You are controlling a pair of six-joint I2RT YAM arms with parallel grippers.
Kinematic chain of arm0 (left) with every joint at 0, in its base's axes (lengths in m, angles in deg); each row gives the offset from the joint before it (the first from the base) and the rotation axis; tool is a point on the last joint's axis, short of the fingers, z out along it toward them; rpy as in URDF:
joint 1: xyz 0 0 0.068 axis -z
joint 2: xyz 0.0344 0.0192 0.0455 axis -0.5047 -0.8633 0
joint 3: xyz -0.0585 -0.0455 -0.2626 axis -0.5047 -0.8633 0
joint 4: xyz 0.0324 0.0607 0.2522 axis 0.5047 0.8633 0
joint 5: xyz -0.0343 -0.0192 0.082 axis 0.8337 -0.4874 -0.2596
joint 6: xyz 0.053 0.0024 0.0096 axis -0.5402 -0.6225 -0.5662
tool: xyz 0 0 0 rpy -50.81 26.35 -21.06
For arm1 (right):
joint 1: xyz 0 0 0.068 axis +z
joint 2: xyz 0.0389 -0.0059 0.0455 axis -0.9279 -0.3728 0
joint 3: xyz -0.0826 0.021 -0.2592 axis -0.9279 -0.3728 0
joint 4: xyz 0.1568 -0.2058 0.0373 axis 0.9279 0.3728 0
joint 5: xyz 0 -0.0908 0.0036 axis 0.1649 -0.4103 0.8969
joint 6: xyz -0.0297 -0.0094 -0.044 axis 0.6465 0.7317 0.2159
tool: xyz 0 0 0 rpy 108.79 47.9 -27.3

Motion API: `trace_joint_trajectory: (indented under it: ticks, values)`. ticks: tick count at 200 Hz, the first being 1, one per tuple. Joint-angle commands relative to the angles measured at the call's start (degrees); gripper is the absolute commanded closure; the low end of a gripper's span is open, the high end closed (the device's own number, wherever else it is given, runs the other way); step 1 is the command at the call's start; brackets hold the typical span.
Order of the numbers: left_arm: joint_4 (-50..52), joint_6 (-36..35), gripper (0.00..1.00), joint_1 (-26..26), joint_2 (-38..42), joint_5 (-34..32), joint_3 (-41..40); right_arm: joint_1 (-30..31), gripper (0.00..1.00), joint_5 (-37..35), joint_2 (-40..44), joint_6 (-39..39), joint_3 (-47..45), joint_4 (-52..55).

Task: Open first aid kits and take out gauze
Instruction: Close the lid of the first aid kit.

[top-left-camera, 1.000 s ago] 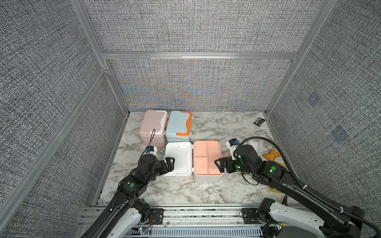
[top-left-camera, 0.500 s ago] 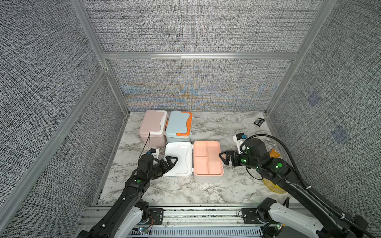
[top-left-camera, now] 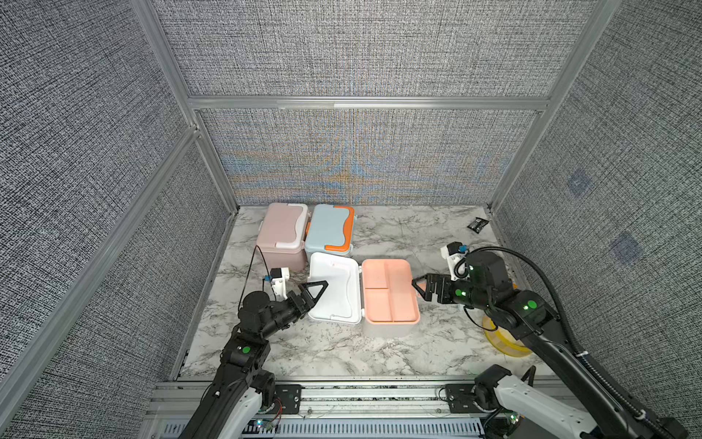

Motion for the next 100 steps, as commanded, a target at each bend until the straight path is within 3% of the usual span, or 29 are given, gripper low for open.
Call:
trace_joint_trajectory:
  ticks: [1,60,100]
  values:
    - [-1.03,1.52,0.01,0.06,0.25,2.41,1.58,-0.59,0.01,2.2,-0.23,-0.94,-0.71,-0.65]
    - [-2.39,2.25,0.01,0.43,-4.09,5.01,6.0,-2.36,0.01,5.36,-0.51,-3.05,-2.34,-3.76]
    - [-2.87,1.13,0.01,3.51,-8.13,3.99,10.63,-3.55,0.01,5.59,0.02,-3.06,-2.62,-3.88]
